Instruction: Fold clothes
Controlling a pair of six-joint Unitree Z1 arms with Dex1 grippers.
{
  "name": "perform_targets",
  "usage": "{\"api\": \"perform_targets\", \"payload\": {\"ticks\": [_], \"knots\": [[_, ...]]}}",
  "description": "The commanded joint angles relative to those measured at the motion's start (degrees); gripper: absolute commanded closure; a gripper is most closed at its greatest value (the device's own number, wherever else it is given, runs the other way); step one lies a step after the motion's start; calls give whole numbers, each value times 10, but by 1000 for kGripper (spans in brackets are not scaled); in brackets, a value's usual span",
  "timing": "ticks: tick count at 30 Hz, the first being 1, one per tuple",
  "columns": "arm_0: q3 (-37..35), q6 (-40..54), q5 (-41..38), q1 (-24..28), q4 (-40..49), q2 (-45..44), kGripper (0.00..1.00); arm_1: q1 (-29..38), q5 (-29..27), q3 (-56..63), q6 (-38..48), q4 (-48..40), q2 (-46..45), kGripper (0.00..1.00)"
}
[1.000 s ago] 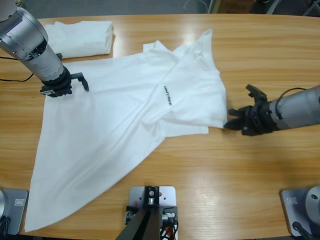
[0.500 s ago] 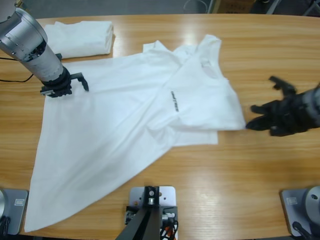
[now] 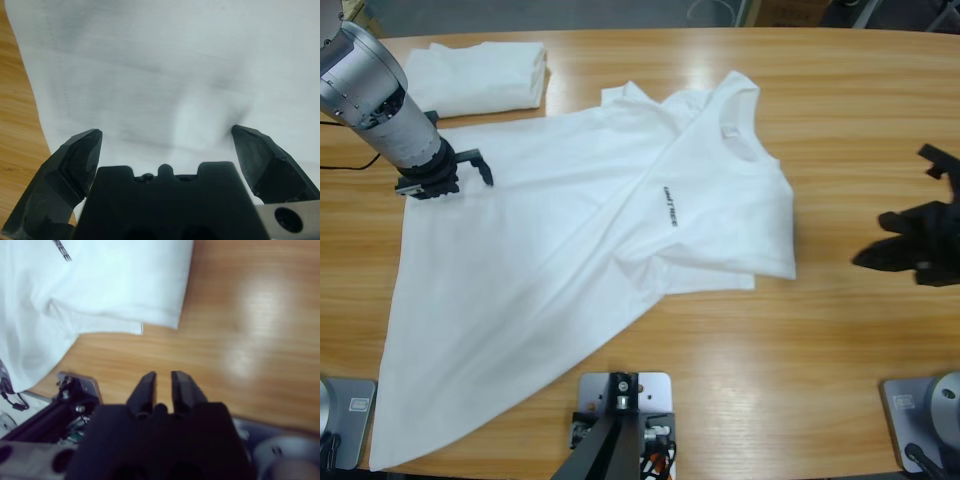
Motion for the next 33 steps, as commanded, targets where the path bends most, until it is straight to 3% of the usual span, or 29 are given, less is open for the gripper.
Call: {"api": "perform_targets", "payload": {"ticks": [1, 6, 9, 12, 14, 18, 22, 25, 33], "knots": [[33, -5, -5, 6, -4, 30, 4, 0, 32, 63, 47, -147, 110, 59], [34, -5, -5, 7, -5, 31, 4, -6, 41, 132, 79, -270, 159, 90], [34, -5, -5, 8, -8, 32, 4, -18, 51, 156, 78, -316, 185, 279], [34, -5, -5, 8, -8, 33, 4, -19, 56, 156, 78, -321, 193, 282], [34, -5, -5, 8, -8, 34, 4, -19, 68, 164, 76, -336, 194, 459], [34, -5, -5, 8, -9, 35, 4, -19, 97, 184, 64, -379, 204, 986], [36, -5, -5, 8, -9, 35, 4, -19, 99, 179, 32, -371, 175, 1000], [37, -5, -5, 8, -9, 34, 4, -19, 88, 165, 13, -311, 151, 1000], [38, -5, -5, 8, -10, 35, 4, -19, 36, -58, -38, -1, 99, 1000]]}}
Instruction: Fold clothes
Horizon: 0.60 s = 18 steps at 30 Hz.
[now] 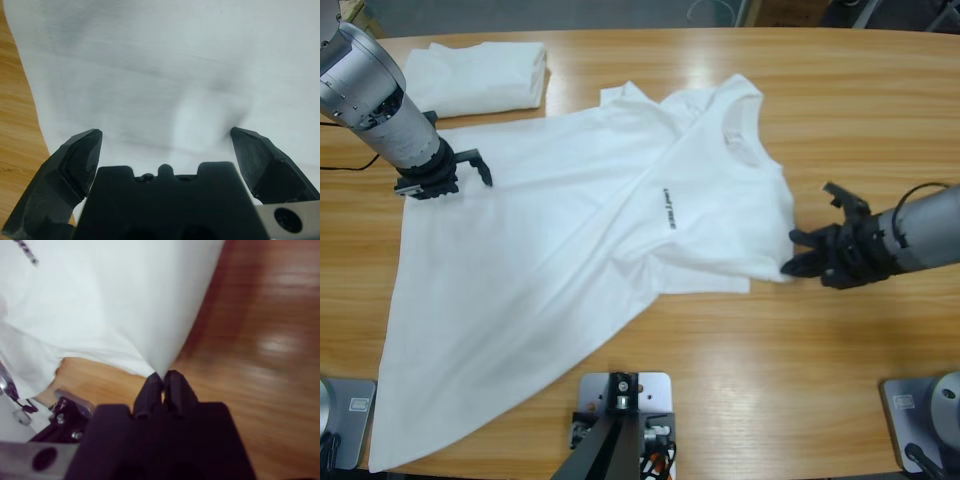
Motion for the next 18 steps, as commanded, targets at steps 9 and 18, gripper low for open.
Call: {"api": "perform_targets", "payload": {"ticks": [9, 18], "knots": [[44, -5, -5, 7, -6, 29, 4, -7, -85, -276, -62, 482, -17, 1000], [51, -5, -5, 7, -11, 27, 4, 4, -83, -322, -63, 587, -66, 1000]]}}
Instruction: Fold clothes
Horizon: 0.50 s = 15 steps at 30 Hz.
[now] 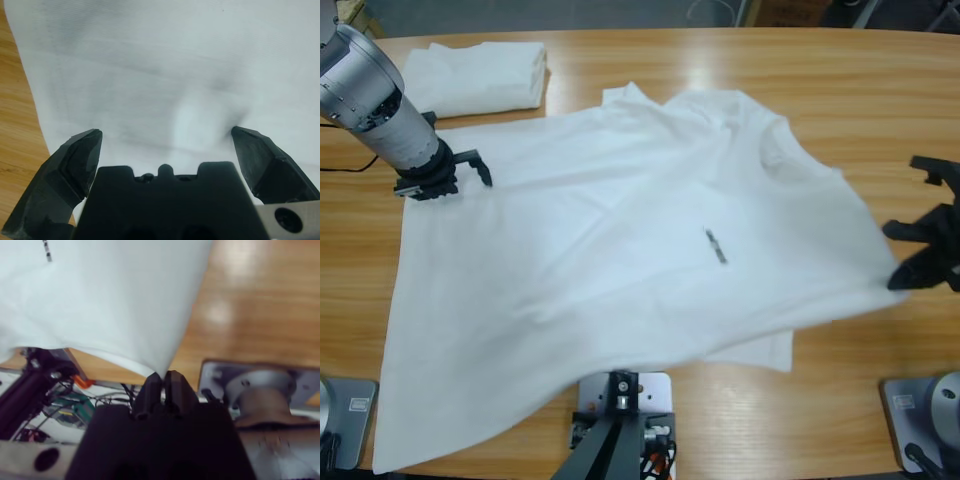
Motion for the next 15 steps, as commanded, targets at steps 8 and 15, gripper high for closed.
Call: {"api": "perform_targets", "payload": {"ticks": [8, 15], "knots": [[49, -4, -5, 7, -7, 29, 4, 78, -64, -78, 40, 61, -36, 0], [49, -5, -5, 7, -10, 27, 4, 137, -163, -46, 91, 43, -66, 28]]}}
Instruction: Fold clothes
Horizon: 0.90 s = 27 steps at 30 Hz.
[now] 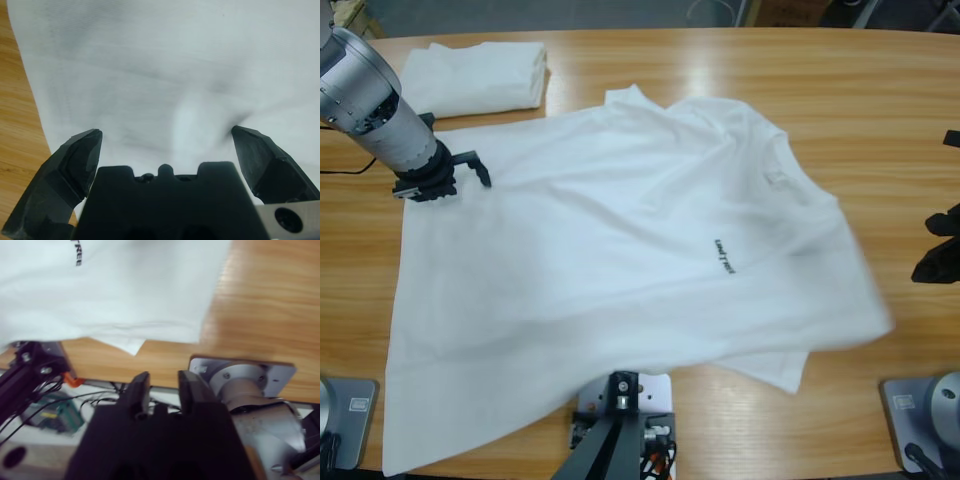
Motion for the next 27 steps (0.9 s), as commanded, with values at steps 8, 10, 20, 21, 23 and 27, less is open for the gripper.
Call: {"api": "perform_targets", "payload": {"ticks": [8, 10, 20, 21, 23, 27], "knots": [[47, -4, -4, 7, -1, 26, 4, 142, 103, 171, 30, -213, -70, 1000], [46, -4, -4, 7, -2, 24, 4, 155, 109, 217, 35, -264, -63, 1000], [46, -6, -6, 4, -11, 31, 4, 195, 114, 340, 72, -466, 16, 1000], [45, -6, -6, 4, -12, 31, 4, 200, 114, 340, 75, -473, 31, 1000], [45, -6, -6, 4, -12, 32, 4, 221, 113, 340, 89, -487, 59, 1000], [47, -5, -6, 4, -12, 34, 4, 235, 102, 345, 110, -495, 70, 1000]]}}
